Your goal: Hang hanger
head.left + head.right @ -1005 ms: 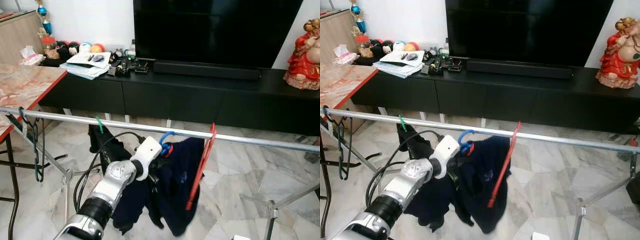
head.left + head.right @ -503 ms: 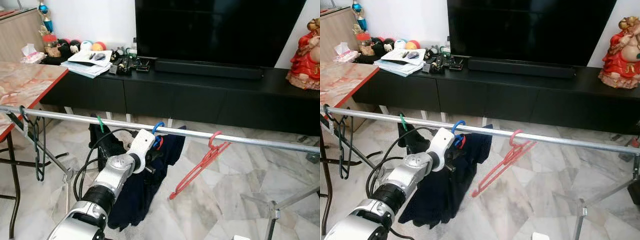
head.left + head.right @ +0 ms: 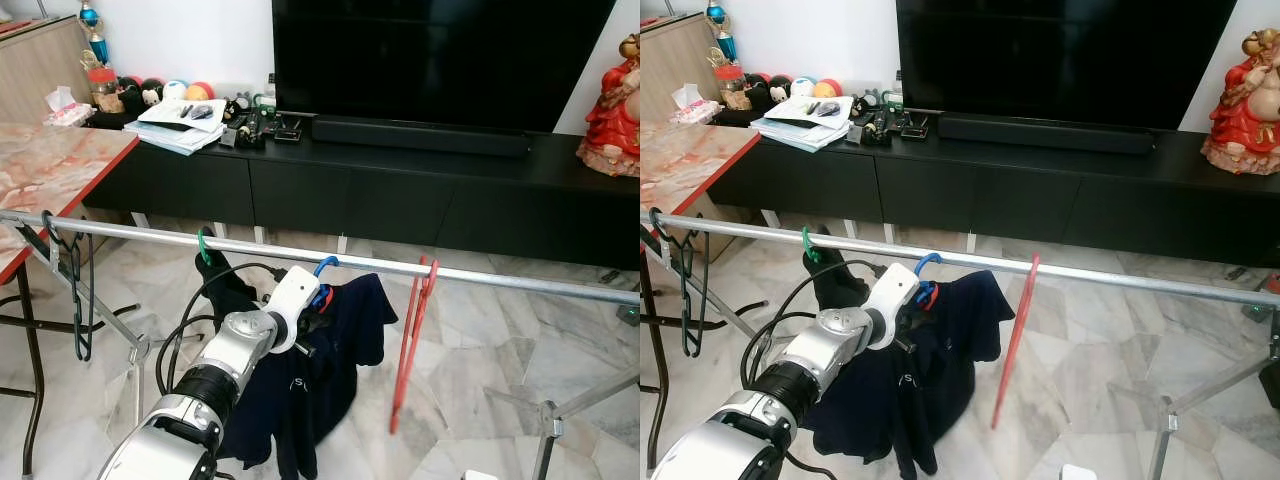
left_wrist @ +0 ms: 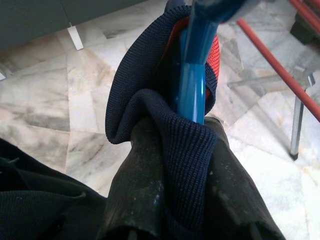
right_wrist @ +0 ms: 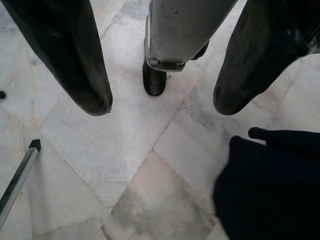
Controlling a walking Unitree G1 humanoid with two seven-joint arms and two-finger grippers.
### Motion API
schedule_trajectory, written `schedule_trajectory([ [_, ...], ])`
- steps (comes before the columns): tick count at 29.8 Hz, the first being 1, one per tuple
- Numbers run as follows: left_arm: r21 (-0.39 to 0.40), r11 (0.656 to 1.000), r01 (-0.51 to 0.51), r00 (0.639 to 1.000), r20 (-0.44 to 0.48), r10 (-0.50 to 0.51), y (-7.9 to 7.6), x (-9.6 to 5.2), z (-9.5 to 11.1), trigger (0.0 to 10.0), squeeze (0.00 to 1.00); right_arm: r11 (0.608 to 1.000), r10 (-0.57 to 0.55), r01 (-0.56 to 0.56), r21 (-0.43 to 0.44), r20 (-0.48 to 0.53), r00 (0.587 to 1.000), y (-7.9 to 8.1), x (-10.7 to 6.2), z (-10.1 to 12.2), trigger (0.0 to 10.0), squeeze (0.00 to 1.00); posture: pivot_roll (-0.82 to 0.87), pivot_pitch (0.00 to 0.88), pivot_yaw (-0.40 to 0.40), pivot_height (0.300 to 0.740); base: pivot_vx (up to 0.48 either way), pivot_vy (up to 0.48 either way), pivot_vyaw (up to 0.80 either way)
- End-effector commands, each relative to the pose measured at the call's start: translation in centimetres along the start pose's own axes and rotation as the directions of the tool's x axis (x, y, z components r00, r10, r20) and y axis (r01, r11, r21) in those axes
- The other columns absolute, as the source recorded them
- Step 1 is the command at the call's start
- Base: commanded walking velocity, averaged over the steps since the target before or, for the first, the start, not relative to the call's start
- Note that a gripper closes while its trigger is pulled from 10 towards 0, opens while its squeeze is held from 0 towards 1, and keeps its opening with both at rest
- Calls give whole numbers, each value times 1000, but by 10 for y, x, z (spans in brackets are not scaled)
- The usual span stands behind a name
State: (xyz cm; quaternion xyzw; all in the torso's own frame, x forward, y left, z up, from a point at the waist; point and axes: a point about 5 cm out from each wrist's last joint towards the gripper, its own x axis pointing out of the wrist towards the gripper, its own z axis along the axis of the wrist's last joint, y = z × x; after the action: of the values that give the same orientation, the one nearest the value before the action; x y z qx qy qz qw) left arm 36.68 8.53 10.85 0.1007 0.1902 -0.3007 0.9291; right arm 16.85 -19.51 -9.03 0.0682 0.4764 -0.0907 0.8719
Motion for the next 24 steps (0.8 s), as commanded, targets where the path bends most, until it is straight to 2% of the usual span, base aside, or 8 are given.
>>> schedule_trajectory([
  [1, -11, 1000, -12, 998, 69, 13, 2, 0, 17, 10000, 0, 1000, -4, 4, 13, -10, 1000, 0, 0, -3, 10000, 0, 52, 45, 2, 740, 0, 0, 0],
  [4, -13, 1000, -18, 992, 121, 20, 3, -1, 26, 10000, 0, 1000, -7, 7, 17, -13, 1000, -1, -1, -5, 10000, 0, 47, 43, 10, 740, 0, 0, 0],
  [7, -10, 998, -59, 990, 127, 59, 7, -1, 30, 10000, 0, 1000, -10, 11, 21, -18, 1000, -1, -1, -8, 10000, 0, 42, 40, 18, 740, 0, 0, 0],
  [17, -51, 991, -123, 988, 83, 127, 15, 2, 27, 10000, 0, 999, -19, 20, 32, -40, 999, -6, -5, -24, 10000, 0, 0, 57, 54, 740, 0, 0, 0],
  [24, -85, 985, -150, 987, 48, 154, 14, 5, 25, 10000, 0, 999, -30, 32, 37, -53, 998, -14, -7, -32, 10000, 0, -21, 82, 62, 740, 0, 0, 0],
])
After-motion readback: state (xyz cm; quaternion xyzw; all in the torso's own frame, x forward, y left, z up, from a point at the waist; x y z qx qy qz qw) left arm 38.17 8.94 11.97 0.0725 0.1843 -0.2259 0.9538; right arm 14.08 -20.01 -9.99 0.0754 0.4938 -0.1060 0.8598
